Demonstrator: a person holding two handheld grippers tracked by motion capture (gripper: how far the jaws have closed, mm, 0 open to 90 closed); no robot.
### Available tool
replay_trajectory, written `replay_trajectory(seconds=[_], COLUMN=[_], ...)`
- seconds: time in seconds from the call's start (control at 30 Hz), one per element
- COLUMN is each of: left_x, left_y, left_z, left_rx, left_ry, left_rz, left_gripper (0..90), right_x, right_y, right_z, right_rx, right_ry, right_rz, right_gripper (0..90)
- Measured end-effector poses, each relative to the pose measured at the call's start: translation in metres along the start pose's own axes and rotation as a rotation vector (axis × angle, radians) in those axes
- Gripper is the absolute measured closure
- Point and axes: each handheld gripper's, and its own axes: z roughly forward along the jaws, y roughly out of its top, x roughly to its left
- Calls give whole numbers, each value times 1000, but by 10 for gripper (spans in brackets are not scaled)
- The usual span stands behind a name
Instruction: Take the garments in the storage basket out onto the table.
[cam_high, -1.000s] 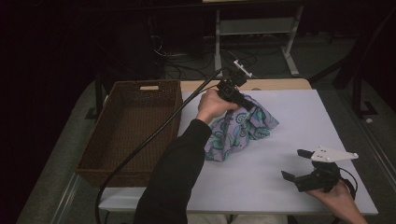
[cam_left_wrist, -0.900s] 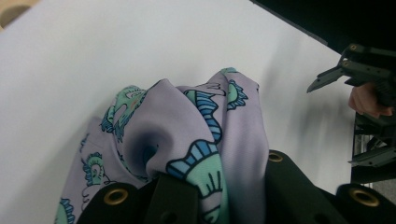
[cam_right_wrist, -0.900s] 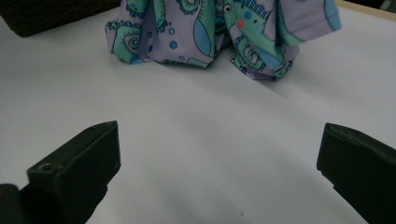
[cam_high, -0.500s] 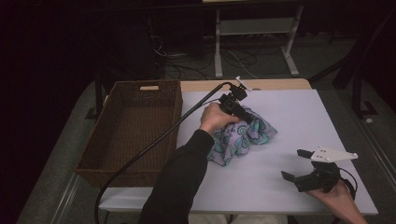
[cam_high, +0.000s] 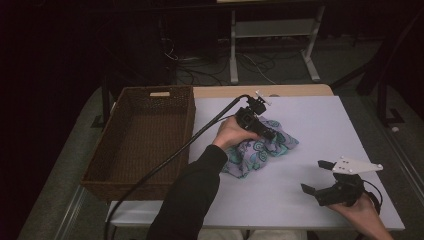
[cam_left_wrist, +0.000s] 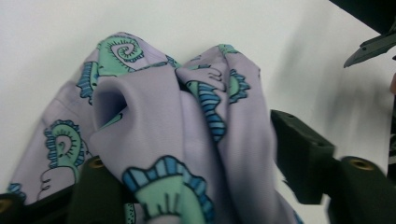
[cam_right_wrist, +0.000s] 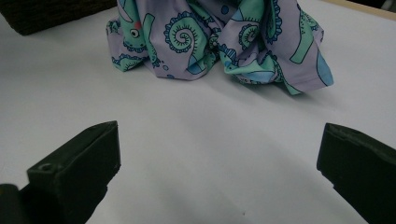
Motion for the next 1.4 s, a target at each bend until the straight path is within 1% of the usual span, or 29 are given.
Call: replay_trajectory(seconds=[0.03, 0.1, 0.17, 0.2, 0.33, 0.4, 0.47, 0.53, 0.63, 0.73, 0.8, 0.83, 1.03, 1.17, 1.27, 1.33, 1.4], left_x=[-2, -6, -8, -9, -16, -21, -28, -33, -39, -43, -45, -46, -50, -52, -54, -54, -54], left_y=[0, 1, 2, 1, 0, 0, 1, 0, -1, -3, -4, -5, -9, -12, -15, -17, -20], left_z=[-2, -9, -12, -14, -18, -21, -25, -28, -37, -46, -51, -54, -69, -79, -87, -92, -98], left_rx=[-16, -50, -49, -67, -52, -59, -65, -66, -86, -108, -112, -116, -148, -160, -178, -183, -190], left_ry=[10, 17, 25, 14, 20, 19, 30, 33, 41, 49, 63, 64, 68, 68, 74, 92, 99], left_rz=[-3, -3, -4, -6, 30, 46, 64, 79, 97, 102, 115, 116, 128, 135, 138, 142, 144], left_gripper=[303, 269, 233, 222, 141, 111, 45, 4, 0, 0, 0, 0, 0, 0, 0, 0, 0], right_x=[0, 0, 0, 0, 0, 0, 0, 1, 1, 1, 1, 1, 1, 0, 0, 0, 0], right_y=[0, 0, 0, 0, 0, 0, 0, 0, 1, 1, 1, 1, 1, 0, 0, 0, 0], right_z=[0, 0, 0, 0, 0, 0, 0, 1, 1, 1, 1, 1, 1, 1, 0, 0, 0], right_rx=[-1, 0, 2, 3, -1, -1, 0, 2, 0, 1, 0, 1, -2, -1, -1, -3, -4], right_ry=[0, 1, -1, 0, 2, 2, 2, 3, 5, 5, 6, 5, 2, 1, 1, 1, 1], right_rz=[0, 0, 0, 0, 4, 5, 4, 5, 7, 5, 4, 5, 5, 9, 11, 14, 16], right_gripper=[0, 0, 0, 0, 0, 0, 0, 0, 0, 0, 0, 0, 0, 0, 0, 0, 0])
